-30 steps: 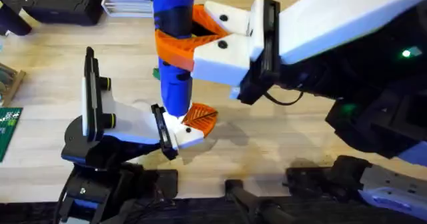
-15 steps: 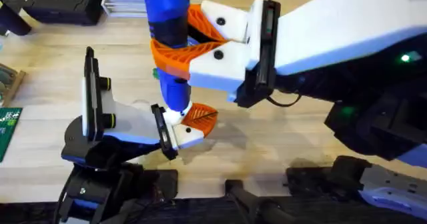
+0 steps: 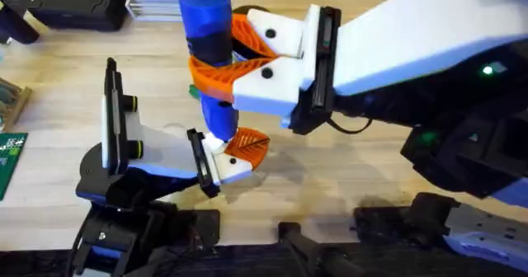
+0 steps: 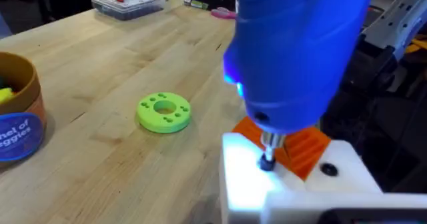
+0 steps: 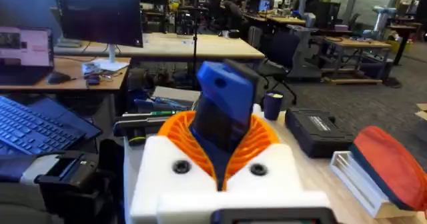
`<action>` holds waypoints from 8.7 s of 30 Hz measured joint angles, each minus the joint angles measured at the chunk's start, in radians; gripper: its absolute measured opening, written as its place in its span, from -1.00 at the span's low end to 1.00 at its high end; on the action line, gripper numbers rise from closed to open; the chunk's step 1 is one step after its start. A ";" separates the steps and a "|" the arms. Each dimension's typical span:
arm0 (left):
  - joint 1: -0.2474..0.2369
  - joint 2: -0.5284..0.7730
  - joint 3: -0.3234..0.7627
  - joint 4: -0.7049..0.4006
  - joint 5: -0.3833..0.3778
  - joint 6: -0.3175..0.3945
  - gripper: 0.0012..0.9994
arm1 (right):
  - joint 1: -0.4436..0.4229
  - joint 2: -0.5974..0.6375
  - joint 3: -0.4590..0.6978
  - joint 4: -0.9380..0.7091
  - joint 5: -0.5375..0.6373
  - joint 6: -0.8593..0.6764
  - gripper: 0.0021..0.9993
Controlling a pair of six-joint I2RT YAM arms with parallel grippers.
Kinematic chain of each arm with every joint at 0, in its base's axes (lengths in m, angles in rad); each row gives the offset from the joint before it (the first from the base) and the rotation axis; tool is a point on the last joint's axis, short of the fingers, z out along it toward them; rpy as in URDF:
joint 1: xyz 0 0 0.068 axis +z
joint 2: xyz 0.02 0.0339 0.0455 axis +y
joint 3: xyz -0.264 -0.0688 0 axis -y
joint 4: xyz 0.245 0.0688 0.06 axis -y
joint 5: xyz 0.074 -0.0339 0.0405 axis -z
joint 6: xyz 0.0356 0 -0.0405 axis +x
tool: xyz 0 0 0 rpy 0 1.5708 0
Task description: Pick up the gripper from the table and insert it into the empty holder that is missing its gripper. Then pick up a screw, insert it into the mounting hole, and use the screwdriver to tighten it. Finally, clean up the table by picking up the vegetable and placing it into the bucket.
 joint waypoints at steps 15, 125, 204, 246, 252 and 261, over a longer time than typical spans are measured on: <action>0.000 0.000 0.000 0.000 0.000 0.000 -0.99 | 0.000 0.000 0.000 -0.015 0.000 -0.003 -0.95; 0.000 -0.001 -0.002 0.162 -0.074 -0.025 0.97 | -0.676 0.378 0.449 -1.519 0.424 -0.252 0.99; 0.068 1.474 1.124 -0.580 -0.818 -0.683 -0.96 | -0.675 0.379 0.486 -1.454 0.224 -0.207 0.99; -0.050 1.700 1.236 -0.118 -0.625 -0.871 0.99 | -0.675 0.378 0.486 -1.449 0.224 -0.207 0.99; -0.050 1.643 1.294 -0.202 -0.510 -0.774 0.99 | -0.675 0.351 0.486 -1.453 0.224 -0.207 0.99; -0.050 1.316 1.350 -0.818 -0.536 -0.335 0.98 | -0.675 0.092 0.486 -1.485 0.224 -0.207 0.99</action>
